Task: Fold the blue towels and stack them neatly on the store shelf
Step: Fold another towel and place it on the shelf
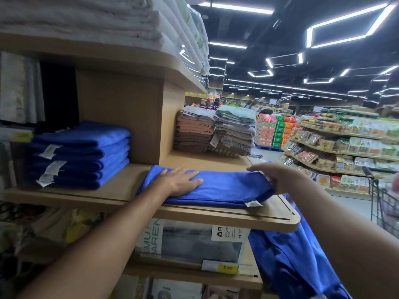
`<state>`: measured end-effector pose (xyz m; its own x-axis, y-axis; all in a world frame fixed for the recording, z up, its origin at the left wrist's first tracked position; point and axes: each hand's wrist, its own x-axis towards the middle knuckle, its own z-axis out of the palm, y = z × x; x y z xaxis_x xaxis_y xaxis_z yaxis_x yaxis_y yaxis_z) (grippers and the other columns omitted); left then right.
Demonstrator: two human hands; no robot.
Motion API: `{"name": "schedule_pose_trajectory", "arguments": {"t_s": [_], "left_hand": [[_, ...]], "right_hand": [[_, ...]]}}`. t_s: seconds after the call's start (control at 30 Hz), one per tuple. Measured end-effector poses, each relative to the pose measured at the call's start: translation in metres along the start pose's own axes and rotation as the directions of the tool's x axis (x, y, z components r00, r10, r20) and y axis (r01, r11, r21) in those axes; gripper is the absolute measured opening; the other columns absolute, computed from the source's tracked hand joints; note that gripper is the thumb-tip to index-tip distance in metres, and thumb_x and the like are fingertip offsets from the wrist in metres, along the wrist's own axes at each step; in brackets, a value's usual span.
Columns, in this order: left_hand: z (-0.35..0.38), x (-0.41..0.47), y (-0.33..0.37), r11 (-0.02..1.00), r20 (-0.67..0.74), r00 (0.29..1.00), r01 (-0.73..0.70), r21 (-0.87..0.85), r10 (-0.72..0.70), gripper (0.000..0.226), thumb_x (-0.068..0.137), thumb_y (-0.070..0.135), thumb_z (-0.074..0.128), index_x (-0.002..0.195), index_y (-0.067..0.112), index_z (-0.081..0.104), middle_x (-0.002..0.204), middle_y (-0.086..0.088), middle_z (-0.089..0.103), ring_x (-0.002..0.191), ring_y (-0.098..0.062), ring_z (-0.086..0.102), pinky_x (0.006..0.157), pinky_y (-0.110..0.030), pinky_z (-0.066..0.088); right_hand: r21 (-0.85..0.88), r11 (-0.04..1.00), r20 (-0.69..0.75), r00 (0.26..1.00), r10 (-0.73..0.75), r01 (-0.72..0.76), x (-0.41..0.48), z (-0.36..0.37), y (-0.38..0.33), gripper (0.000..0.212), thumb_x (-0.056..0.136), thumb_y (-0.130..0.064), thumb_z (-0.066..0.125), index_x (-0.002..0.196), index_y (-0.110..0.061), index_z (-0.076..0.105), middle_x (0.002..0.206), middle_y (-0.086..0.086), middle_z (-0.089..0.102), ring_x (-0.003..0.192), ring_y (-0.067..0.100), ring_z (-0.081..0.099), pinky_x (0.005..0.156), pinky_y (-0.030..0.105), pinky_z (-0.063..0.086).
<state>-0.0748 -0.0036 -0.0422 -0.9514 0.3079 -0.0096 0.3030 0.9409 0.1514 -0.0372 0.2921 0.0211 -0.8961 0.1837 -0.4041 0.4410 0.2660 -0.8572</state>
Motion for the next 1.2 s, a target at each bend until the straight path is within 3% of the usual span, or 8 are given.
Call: {"name": "schedule_pose_trajectory", "arguments": {"t_s": [0.07, 0.2, 0.4, 0.73, 0.83, 0.97, 1.1, 1.2], "left_hand": [[0.000, -0.001, 0.000, 1.000, 0.000, 1.000, 0.005, 0.020, -0.005, 0.069, 0.093, 0.076, 0.019, 0.156, 0.050, 0.011, 0.169, 0.009, 0.005, 0.156, -0.014, 0.003, 0.124, -0.050, 0.001], [-0.002, -0.001, 0.001, 1.000, 0.002, 1.000, 0.012, 0.026, -0.012, 0.071, 0.092, 0.078, 0.018, 0.157, 0.050, 0.010, 0.170, 0.008, 0.004, 0.156, -0.015, 0.002, 0.124, -0.051, 0.001], [-0.005, 0.007, 0.022, 0.998, 0.030, 0.999, 0.021, 0.057, -0.023, 0.071, 0.094, 0.070, 0.016, 0.159, 0.042, 0.007, 0.170, 0.004, 0.002, 0.156, -0.017, 0.000, 0.123, -0.055, 0.002], [0.021, 0.014, 0.071, 1.000, -0.094, 0.996, -0.006, -0.013, 0.005, 0.067, 0.099, 0.046, 0.016, 0.156, 0.012, 0.026, 0.165, -0.002, 0.025, 0.152, -0.018, 0.018, 0.122, -0.058, 0.007], [0.022, 0.016, 0.070, 1.000, -0.059, 0.998, -0.011, -0.009, 0.011, 0.072, 0.100, 0.052, 0.014, 0.160, 0.013, 0.016, 0.169, 0.001, 0.012, 0.155, -0.018, 0.008, 0.123, -0.057, 0.003], [0.025, 0.019, 0.068, 0.999, -0.075, 0.997, -0.002, -0.038, -0.001, 0.074, 0.099, 0.056, 0.013, 0.160, 0.015, 0.016, 0.169, 0.002, 0.012, 0.155, -0.017, 0.007, 0.123, -0.055, 0.003], [0.024, 0.016, 0.072, 0.998, -0.132, 0.991, -0.012, -0.056, 0.004, 0.065, 0.101, 0.052, 0.016, 0.152, 0.017, 0.037, 0.163, -0.003, 0.031, 0.150, -0.022, 0.025, 0.121, -0.058, 0.013], [0.007, 0.014, 0.069, 0.949, -0.261, 0.965, -0.084, -0.303, 0.002, 0.053, 0.100, 0.049, 0.023, 0.112, 0.019, 0.065, 0.129, -0.007, 0.065, 0.117, -0.029, 0.058, 0.100, -0.046, 0.042]], "right_hand": [[-0.006, 1.000, 0.040, 0.999, 0.013, -0.012, -0.003, 0.000, 0.003, 0.039, 0.088, -0.036, 0.075, 0.105, -0.004, 0.060, 0.076, 0.009, 0.058, 0.058, 0.022, 0.052, 0.054, 0.029, 0.045], [-0.024, 0.999, 0.026, 0.999, -0.020, 0.020, -0.002, 0.005, 0.002, 0.037, 0.084, -0.037, 0.076, 0.069, -0.016, 0.050, 0.062, 0.000, 0.039, 0.054, 0.017, 0.034, 0.054, 0.027, 0.028], [0.005, 0.968, -0.061, 0.967, -0.249, 0.249, -0.020, 0.009, -0.042, 0.027, 0.091, -0.035, 0.067, 0.097, -0.010, 0.060, 0.081, 0.009, 0.056, 0.069, 0.022, 0.052, 0.065, 0.032, 0.042], [0.151, 0.939, 0.093, 0.941, -0.325, 0.309, -0.047, 0.019, -0.086, 0.016, 0.098, -0.012, 0.060, 0.082, -0.013, 0.057, 0.054, -0.005, 0.055, 0.042, 0.005, 0.051, 0.047, 0.016, 0.051], [-0.093, 0.940, 0.021, 0.945, -0.328, 0.328, -0.038, 0.031, -0.071, 0.009, 0.098, -0.020, 0.060, 0.091, -0.014, 0.062, 0.069, -0.005, 0.063, 0.061, 0.007, 0.061, 0.074, 0.029, 0.057], [-0.565, 0.803, -0.119, 0.944, -0.309, 0.192, -0.021, 0.032, -0.031, 0.051, 0.093, -0.061, 0.058, 0.115, -0.016, 0.051, 0.115, 0.007, 0.058, 0.105, 0.028, 0.063, 0.089, 0.044, 0.056], [-0.736, 0.596, -0.124, 0.801, -0.586, 0.321, -0.023, 0.031, -0.004, 0.050, 0.098, -0.066, 0.039, 0.080, -0.021, 0.052, 0.091, -0.001, 0.061, 0.086, 0.024, 0.058, 0.059, 0.029, 0.038], [-0.761, 0.517, -0.129, 0.688, -0.714, 0.393, -0.035, 0.029, 0.014, 0.060, 0.100, -0.065, 0.033, 0.071, -0.020, 0.061, 0.072, -0.002, 0.062, 0.082, 0.032, 0.060, 0.059, 0.032, 0.040]]}}
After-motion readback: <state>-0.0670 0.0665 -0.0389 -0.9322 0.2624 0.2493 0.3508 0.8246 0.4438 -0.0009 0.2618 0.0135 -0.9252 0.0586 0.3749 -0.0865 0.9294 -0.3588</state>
